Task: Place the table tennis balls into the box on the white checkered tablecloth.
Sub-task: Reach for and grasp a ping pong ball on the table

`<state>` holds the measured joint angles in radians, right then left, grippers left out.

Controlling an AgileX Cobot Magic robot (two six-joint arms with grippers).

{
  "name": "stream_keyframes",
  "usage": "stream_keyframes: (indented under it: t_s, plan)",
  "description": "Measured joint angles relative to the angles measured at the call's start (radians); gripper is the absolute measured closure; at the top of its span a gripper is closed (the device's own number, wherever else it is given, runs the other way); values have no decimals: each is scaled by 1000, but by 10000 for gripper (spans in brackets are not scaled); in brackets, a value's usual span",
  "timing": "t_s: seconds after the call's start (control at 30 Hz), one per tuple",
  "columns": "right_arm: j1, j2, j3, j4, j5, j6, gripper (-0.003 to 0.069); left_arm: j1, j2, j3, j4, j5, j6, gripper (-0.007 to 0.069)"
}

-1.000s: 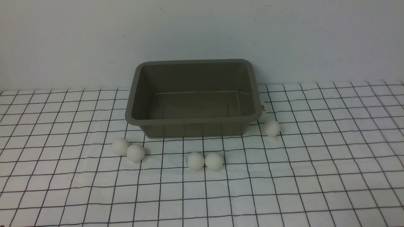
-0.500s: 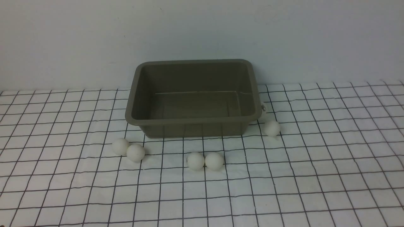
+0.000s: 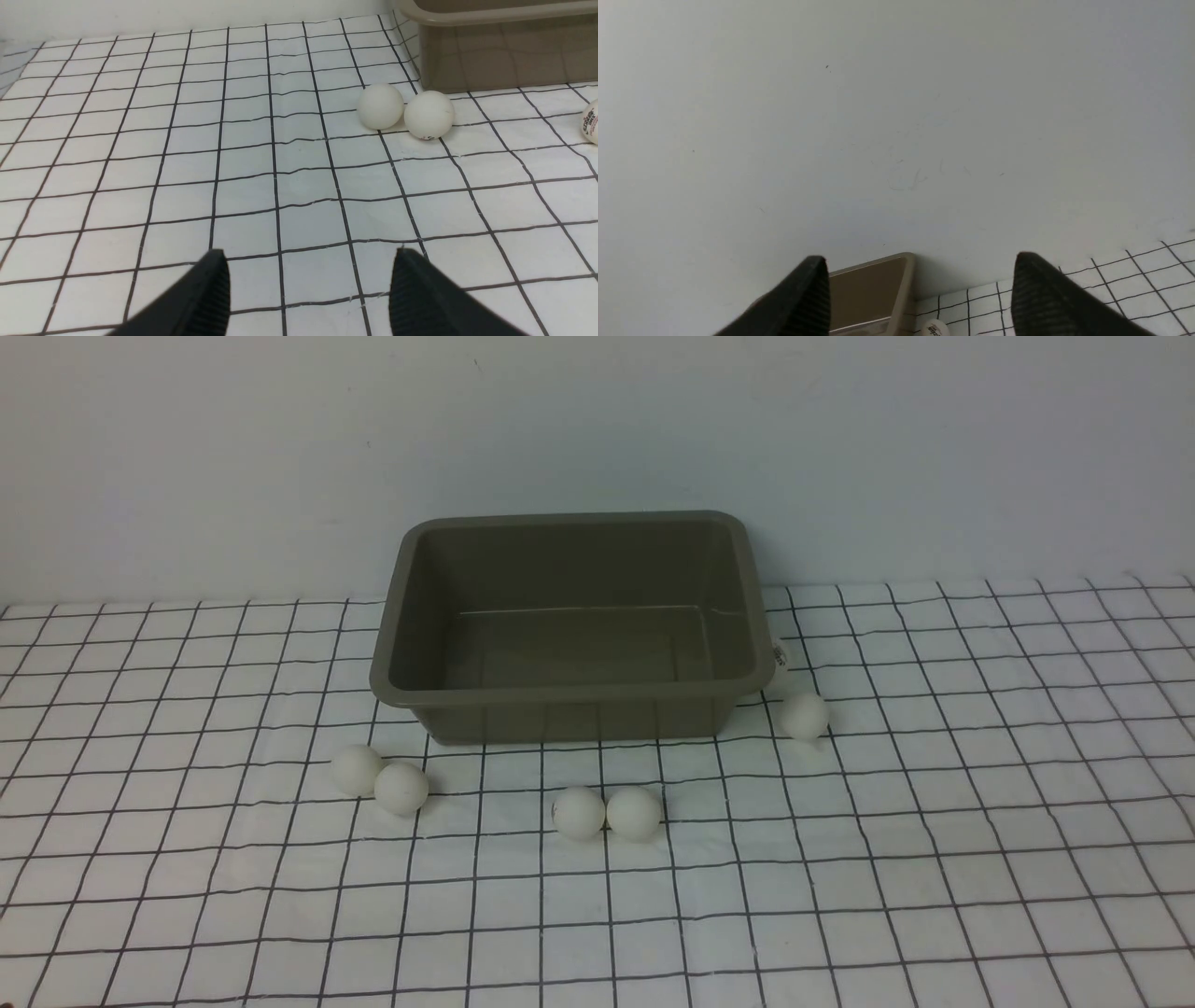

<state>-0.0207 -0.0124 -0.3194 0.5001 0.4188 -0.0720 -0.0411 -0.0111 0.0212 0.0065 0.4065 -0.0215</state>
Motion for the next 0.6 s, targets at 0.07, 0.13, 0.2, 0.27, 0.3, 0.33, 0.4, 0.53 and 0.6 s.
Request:
stream_keyframes:
  t_s: [0.07, 0.13, 0.2, 0.27, 0.3, 0.33, 0.4, 0.53, 0.6]
  plan:
    - [0, 0, -1, 8, -1, 0, 186, 0, 0, 0, 0, 0, 1, 209]
    - [0, 0, -1, 10, -1, 0, 186, 0, 0, 0, 10, 0, 22, 209]
    - [0, 0, -1, 13, 10, 0, 186, 0, 0, 0, 35, 0, 51, 209]
    - [0, 0, -1, 13, 29, 1, 186, 0, 0, 0, 58, 0, 77, 209]
    - [0, 0, -1, 13, 37, 1, 186, 0, 0, 0, 61, 0, 81, 209]
    - [0, 0, -1, 13, 49, 1, 186, 0, 0, 0, 63, 0, 82, 209]
    - [0, 0, -1, 13, 63, 1, 186, 0, 0, 0, 66, 0, 84, 209]
    - [0, 0, -1, 13, 98, 1, 186, 0, 0, 0, 69, 0, 89, 209]
    - [0, 0, -1, 13, 109, 0, 186, 0, 0, 0, 70, 0, 89, 209]
